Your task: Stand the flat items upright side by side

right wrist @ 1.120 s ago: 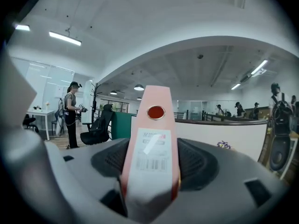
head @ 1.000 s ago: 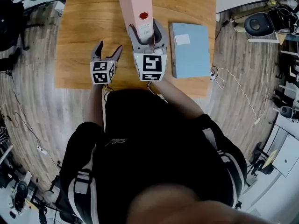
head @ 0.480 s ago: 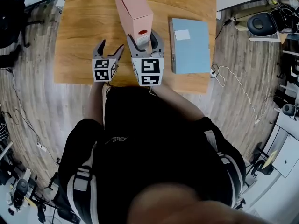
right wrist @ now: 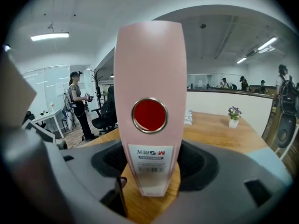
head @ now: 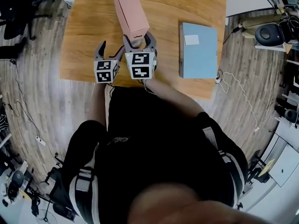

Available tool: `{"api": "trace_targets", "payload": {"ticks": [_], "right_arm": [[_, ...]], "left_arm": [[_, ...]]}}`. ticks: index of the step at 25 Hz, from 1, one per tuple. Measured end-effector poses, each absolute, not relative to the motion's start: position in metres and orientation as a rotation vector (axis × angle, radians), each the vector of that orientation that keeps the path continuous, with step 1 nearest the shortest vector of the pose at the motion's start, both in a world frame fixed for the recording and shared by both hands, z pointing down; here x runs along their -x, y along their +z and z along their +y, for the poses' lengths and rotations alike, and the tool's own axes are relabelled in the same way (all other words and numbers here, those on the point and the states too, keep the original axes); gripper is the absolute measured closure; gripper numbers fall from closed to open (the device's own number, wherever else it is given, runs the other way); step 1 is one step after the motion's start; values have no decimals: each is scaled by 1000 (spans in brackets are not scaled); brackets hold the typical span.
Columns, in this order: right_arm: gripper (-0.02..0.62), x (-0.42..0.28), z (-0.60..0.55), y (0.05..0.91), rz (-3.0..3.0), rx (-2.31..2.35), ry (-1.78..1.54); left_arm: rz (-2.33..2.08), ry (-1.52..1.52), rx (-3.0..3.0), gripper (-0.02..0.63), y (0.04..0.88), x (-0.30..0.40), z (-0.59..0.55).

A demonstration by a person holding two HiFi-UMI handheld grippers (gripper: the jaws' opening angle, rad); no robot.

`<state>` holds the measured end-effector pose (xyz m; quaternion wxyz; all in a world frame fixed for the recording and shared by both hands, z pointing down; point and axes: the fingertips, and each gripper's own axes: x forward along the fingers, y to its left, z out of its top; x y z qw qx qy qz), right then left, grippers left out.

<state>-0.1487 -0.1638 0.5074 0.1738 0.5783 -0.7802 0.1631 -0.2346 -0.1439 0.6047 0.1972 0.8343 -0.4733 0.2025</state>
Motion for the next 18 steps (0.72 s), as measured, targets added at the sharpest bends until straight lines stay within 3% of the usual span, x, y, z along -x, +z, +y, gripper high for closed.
{"api": "trace_targets", "payload": {"ticks": [18], "right_arm": [[279,206,-229,515,-2197,-1612,504]], "left_arm": [[-1291,591,-2258,216,624,291,-176]]}}
